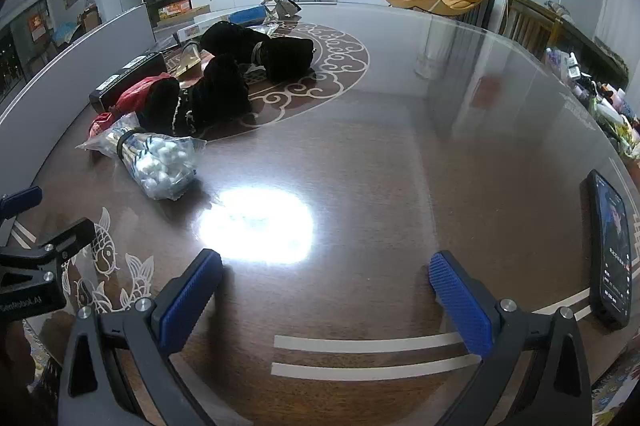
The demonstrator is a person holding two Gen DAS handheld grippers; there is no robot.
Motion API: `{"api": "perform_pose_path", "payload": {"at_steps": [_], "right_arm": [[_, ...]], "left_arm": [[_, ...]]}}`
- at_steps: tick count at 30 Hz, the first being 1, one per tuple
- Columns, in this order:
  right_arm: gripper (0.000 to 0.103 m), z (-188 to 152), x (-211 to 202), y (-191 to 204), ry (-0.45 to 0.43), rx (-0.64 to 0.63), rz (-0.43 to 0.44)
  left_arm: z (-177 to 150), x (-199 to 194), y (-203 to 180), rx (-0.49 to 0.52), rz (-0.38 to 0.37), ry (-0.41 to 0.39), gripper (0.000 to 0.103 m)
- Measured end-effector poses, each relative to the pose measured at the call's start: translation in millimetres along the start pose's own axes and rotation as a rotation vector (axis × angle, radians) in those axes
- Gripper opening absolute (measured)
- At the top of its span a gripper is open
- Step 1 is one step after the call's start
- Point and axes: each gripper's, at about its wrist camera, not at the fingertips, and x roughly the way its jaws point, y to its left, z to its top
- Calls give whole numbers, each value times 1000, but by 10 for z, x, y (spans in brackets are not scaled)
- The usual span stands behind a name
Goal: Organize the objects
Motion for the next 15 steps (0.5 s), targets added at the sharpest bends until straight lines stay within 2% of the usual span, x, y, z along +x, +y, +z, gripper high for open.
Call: {"api": "perform_pose_path", "payload": {"at_steps": [7, 15], "right_arm": [[103, 16, 20, 19, 5, -1, 2], [103, 14, 11, 25, -10, 3, -3]], "left_arm": [[-6, 76, 74, -58, -57, 21, 103], [-5, 88, 89, -75, -80, 26, 103]]}}
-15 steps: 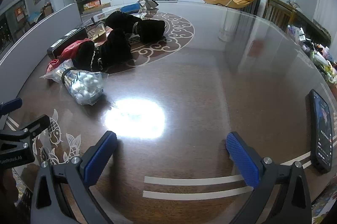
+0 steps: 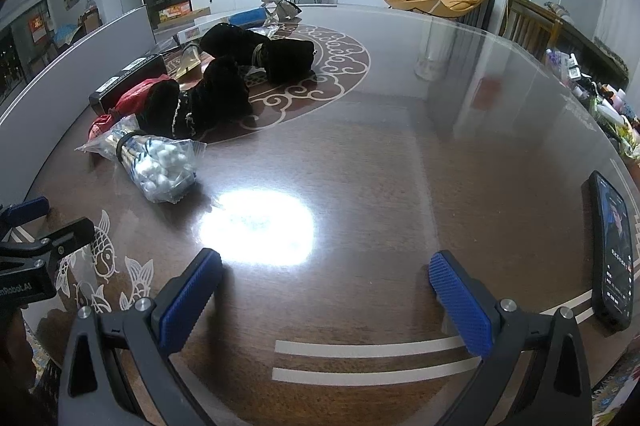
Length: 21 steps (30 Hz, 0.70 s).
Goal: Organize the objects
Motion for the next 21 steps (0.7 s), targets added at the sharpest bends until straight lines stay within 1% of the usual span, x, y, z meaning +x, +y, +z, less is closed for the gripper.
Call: {"api": "perform_pose_path", "payload": {"at_steps": [5, 14, 21], "right_arm": [[103, 24, 22, 6, 11, -8, 5], [103, 0, 21, 6, 5, -9, 7], [103, 0, 20, 0, 8, -12, 10]], "left_arm": [[1, -7, 9, 5, -7, -7, 103], [1, 8, 72, 32, -25, -3, 103], [2, 12, 318, 22, -18, 16, 103]]}}
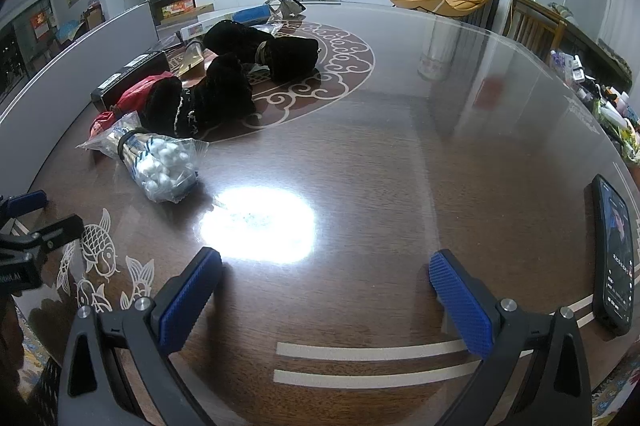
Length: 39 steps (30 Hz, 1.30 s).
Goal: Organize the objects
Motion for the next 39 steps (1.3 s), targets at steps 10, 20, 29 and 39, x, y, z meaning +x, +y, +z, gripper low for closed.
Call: {"api": "perform_pose_path", "payload": {"at_steps": [10, 20, 29, 39], "right_arm": [[103, 8, 5, 1, 0, -3, 1], [103, 53, 33, 5, 22, -70, 53], [103, 122, 70, 28, 91, -91, 71], [103, 842, 52, 620, 118, -204, 350]], "left_arm": [[3, 14, 166, 10, -6, 22, 103], [25, 25, 163, 47, -29, 38, 103], [-28, -3, 172, 31, -20, 10, 103], [-43, -17, 177, 11, -8, -4, 103]]}}
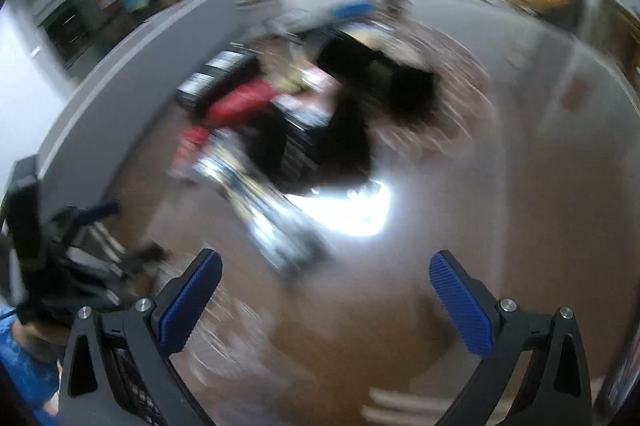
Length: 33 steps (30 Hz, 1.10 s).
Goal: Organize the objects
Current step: 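Grasp the bagged cotton swab bundle with the right gripper, then grasp the red snack packet with the left gripper while the right gripper holds the swabs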
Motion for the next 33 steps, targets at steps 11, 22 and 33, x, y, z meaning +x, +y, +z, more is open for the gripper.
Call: {"api": "perform_pose_path", "payload": {"at_steps": [11, 22, 33], "right_arm": [[45, 173, 563, 701, 170, -168, -44], [35, -539, -98, 43, 55, 103, -174], [83, -463, 49, -150, -12, 45, -209]], "left_arm": [[-44, -24, 59, 1, -1, 10, 103], [-22, -7, 64, -13, 7, 30, 103], [-3, 11, 70, -15, 11, 52, 103]]}}
